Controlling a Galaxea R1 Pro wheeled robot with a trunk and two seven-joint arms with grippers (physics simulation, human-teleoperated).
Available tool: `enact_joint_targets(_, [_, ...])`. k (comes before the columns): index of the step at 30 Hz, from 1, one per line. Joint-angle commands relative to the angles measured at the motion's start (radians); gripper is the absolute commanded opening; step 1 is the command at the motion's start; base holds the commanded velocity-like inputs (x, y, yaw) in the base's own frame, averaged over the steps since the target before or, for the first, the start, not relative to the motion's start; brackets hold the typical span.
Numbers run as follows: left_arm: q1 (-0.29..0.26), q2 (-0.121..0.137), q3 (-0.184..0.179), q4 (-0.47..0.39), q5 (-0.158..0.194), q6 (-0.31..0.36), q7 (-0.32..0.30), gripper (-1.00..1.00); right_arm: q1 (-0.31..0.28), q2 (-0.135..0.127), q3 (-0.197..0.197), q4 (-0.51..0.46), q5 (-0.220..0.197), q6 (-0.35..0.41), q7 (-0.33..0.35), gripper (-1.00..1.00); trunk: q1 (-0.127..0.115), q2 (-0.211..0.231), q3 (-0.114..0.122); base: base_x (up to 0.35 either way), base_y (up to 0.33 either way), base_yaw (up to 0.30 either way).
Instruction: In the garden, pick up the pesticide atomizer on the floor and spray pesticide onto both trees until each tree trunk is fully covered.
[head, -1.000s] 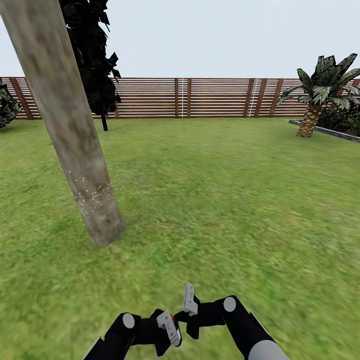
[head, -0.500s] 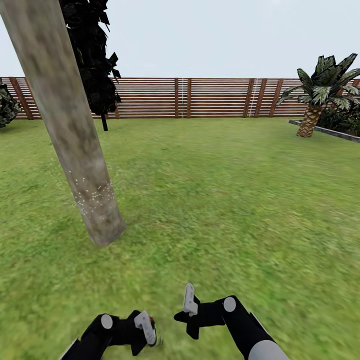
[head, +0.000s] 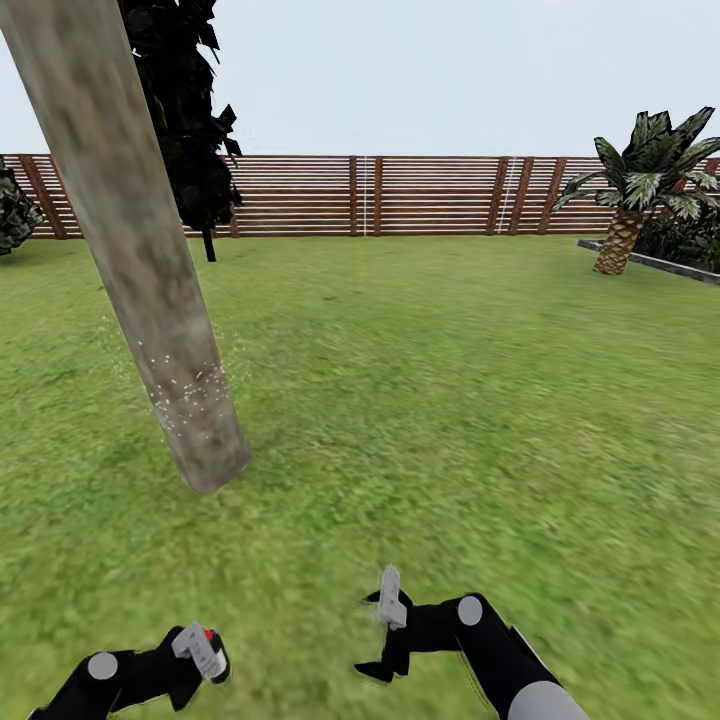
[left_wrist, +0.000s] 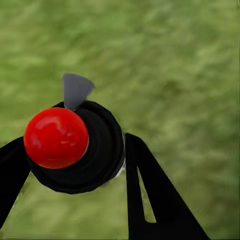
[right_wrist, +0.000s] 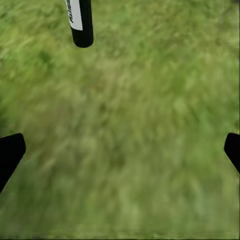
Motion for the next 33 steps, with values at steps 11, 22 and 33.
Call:
enact_joint_targets(11, [0.001, -0.015, 0.630, 0.293, 0.127, -0.324, 0.365, -1.00, 0.098, -0.164, -0.510, 0.324, -0.100, -0.204, -0.935, 1.00, 0.000, 0.000, -0.001, 0.000, 0.000, 0.000])
enact_joint_targets(22, [0.024, -0.032, 0.641, 0.525, 0.157, -0.580, 0.705, -1.00, 0.181, -0.160, -0.515, 0.445, -0.093, -0.472, -1.268, 1.00, 0.000, 0.000, -0.001, 0.000, 0.000, 0.000])
enact_joint_targets(33, [0.024, -0.039, 0.642, 0.525, 0.156, -0.581, 0.709, -1.00, 0.181, -0.155, -0.515, 0.445, -0.097, -0.472, -1.274, 1.00, 0.000, 0.000, -0.001, 0.000, 0.000, 0.133])
